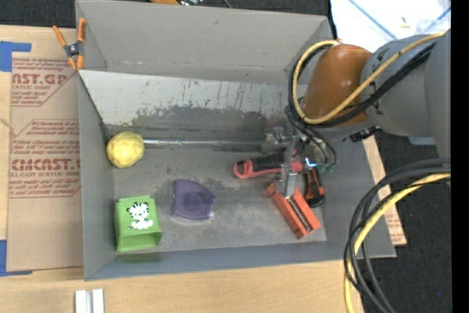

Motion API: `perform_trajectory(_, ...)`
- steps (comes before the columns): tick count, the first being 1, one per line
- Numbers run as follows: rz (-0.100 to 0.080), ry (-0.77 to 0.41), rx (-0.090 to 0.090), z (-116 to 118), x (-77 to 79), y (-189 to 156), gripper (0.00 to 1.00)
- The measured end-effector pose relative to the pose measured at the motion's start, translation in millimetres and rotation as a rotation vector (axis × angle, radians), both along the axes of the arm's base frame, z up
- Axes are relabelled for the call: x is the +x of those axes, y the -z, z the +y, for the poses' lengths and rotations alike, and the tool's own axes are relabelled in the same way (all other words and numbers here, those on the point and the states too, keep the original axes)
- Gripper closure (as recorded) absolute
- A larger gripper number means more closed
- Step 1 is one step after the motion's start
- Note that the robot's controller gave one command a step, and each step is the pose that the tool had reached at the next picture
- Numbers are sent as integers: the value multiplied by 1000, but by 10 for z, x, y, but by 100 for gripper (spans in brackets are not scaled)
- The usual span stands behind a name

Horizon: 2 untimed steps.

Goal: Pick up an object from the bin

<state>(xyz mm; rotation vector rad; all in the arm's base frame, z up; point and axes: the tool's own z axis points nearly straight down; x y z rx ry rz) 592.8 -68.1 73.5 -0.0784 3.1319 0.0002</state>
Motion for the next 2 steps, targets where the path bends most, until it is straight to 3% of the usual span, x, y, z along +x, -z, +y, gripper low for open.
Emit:
perform_trajectory(1, -3, -1, 0, 3, -1, 0, 0)
perform_trajectory(2, -4, 0, 0, 7, 19, -28, 100)
